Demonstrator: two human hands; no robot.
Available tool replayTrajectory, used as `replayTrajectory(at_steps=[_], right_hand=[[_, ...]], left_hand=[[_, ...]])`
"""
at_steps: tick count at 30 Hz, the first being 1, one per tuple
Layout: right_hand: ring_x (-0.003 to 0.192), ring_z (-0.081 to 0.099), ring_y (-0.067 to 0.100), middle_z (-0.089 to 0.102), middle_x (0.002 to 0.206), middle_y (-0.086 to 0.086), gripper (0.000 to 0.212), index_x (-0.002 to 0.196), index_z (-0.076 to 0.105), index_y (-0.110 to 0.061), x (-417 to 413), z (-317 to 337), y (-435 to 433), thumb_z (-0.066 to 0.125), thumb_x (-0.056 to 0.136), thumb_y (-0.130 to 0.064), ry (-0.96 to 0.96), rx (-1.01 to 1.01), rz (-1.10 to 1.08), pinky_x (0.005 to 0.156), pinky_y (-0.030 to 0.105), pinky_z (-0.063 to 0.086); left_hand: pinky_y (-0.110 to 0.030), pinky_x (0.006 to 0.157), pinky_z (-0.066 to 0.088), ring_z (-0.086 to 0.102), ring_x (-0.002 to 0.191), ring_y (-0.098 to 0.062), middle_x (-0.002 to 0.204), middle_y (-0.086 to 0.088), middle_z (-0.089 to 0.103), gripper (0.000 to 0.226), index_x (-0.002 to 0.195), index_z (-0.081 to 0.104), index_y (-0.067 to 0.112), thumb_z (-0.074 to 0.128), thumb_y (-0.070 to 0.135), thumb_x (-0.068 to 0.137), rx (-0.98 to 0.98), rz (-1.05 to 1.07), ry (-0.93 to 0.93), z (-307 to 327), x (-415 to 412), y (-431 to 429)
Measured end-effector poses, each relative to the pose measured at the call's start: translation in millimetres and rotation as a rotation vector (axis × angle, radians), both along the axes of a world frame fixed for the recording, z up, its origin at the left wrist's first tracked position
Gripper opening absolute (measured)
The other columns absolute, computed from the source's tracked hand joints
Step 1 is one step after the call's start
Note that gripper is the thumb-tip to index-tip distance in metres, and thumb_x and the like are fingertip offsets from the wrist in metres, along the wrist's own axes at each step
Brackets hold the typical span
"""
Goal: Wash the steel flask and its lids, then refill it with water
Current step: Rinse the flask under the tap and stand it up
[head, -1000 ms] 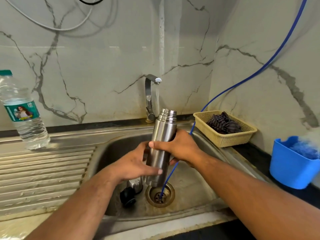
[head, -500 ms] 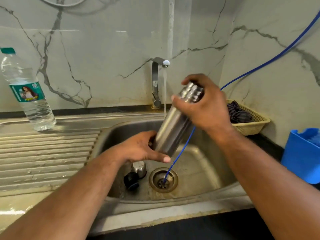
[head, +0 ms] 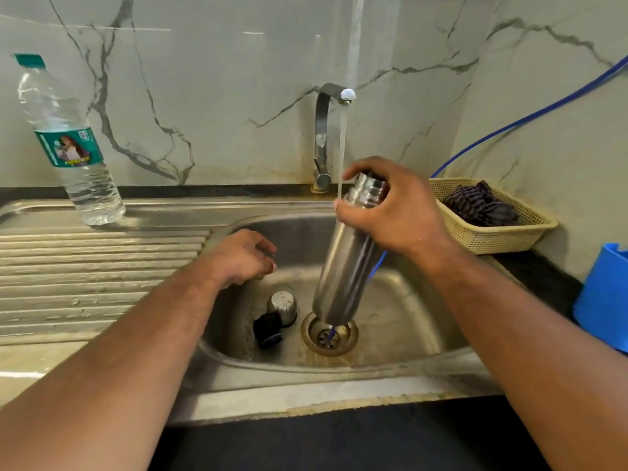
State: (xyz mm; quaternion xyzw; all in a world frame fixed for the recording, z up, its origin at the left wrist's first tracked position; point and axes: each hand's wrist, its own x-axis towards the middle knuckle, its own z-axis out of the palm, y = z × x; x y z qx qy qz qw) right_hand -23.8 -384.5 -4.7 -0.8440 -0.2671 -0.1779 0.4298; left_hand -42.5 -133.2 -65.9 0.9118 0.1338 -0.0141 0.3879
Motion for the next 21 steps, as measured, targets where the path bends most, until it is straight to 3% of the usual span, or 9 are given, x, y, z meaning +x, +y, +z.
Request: replayTrajectory(at_steps=[1, 4, 5, 8, 12, 14, 16, 19, 21], right_hand=[[0.072, 0.065, -0.007, 0.067, 0.092, -0.019, 0.04, 0.112, 0.068, -0.035, 0, -2, 1, 0.087, 0.077, -0.033, 0.029, 0.016, 0.0, 0.063, 0.009, 0.052], [0.083, 0.067, -0.001, 0.07, 0.099, -0.015, 0.045, 0.118, 0.068, -0.036, -7, -18, 13, 0.085, 0.077, -0.037, 0.145, -0.222, 0.061, 0.081, 0.027, 0.062], [0.086, 0.066, -0.001, 0.069, 0.103, -0.016, 0.048, 0.121, 0.067, -0.036, -6, -17, 14, 0.085, 0.077, -0.036, 0.118, -0.212, 0.058, 0.083, 0.023, 0.06], [0.083, 0.064, -0.005, 0.067, 0.105, -0.018, 0.049, 0.12, 0.066, -0.034, 1, -8, 11, 0.087, 0.077, -0.034, 0.017, -0.017, 0.016, 0.069, 0.005, 0.049], [0.086, 0.065, -0.002, 0.067, 0.102, -0.018, 0.048, 0.12, 0.068, -0.032, -6, -26, 20, 0.086, 0.076, -0.038, 0.125, -0.218, 0.074, 0.083, 0.023, 0.06], [0.08, 0.065, -0.005, 0.067, 0.098, -0.02, 0.045, 0.118, 0.069, -0.033, -2, -19, 16, 0.086, 0.077, -0.038, 0.073, -0.109, 0.033, 0.073, 0.011, 0.055], [0.079, 0.066, -0.003, 0.066, 0.097, -0.019, 0.042, 0.113, 0.068, -0.035, 3, -17, 12, 0.087, 0.076, -0.036, 0.069, 0.019, 0.01, 0.065, 0.007, 0.052], [0.087, 0.066, 0.002, 0.065, 0.1, -0.017, 0.044, 0.116, 0.068, -0.033, -4, -27, 17, 0.086, 0.077, -0.037, 0.179, -0.161, 0.052, 0.081, 0.023, 0.061], [0.088, 0.065, -0.001, 0.066, 0.102, -0.019, 0.047, 0.121, 0.068, -0.032, -6, -22, 19, 0.085, 0.078, -0.037, 0.096, -0.129, 0.033, 0.085, 0.023, 0.059]], left_hand=[[-0.03, 0.067, 0.052, 0.073, 0.09, -0.018, 0.1, 0.0, 0.076, 0.022, 0.11, 0.068, 0.028, 0.075, 0.019, 0.091, -0.001, 0.0, 0.001, 0, 1, -1], [-0.032, 0.07, 0.051, 0.073, 0.092, -0.017, 0.103, 0.003, 0.075, 0.02, 0.11, 0.067, 0.027, 0.066, 0.013, 0.096, -0.02, 0.012, 0.011, 5, -4, -7], [-0.033, 0.072, 0.051, 0.073, 0.093, -0.017, 0.103, 0.004, 0.075, 0.021, 0.109, 0.068, 0.026, 0.065, 0.01, 0.096, -0.023, 0.01, 0.014, 6, -6, -9], [-0.035, 0.076, 0.052, 0.072, 0.092, -0.015, 0.103, 0.007, 0.075, 0.024, 0.107, 0.067, 0.026, 0.058, 0.006, 0.099, -0.048, 0.016, 0.019, 9, -6, -12], [-0.04, 0.086, 0.054, 0.073, 0.091, -0.014, 0.107, 0.006, 0.075, 0.023, 0.114, 0.066, 0.024, 0.05, 0.01, 0.104, -0.059, -0.001, 0.045, 11, -11, -19], [-0.04, 0.088, 0.053, 0.073, 0.093, -0.015, 0.107, 0.006, 0.075, 0.025, 0.117, 0.065, 0.024, 0.048, 0.011, 0.104, -0.06, -0.027, 0.06, 9, -11, -18], [-0.039, 0.085, 0.053, 0.072, 0.095, -0.016, 0.108, 0.007, 0.075, 0.024, 0.12, 0.064, 0.024, 0.051, 0.013, 0.104, -0.067, -0.055, 0.084, 8, -11, -18], [-0.038, 0.085, 0.051, 0.07, 0.099, -0.015, 0.114, 0.006, 0.072, 0.023, 0.123, 0.062, 0.025, 0.052, 0.017, 0.104, -0.068, -0.114, 0.174, 7, -12, -19], [-0.039, 0.087, 0.052, 0.07, 0.1, -0.015, 0.115, 0.005, 0.073, 0.021, 0.124, 0.063, 0.024, 0.051, 0.027, 0.106, -0.079, -0.135, 0.204, 3, -10, -16]])
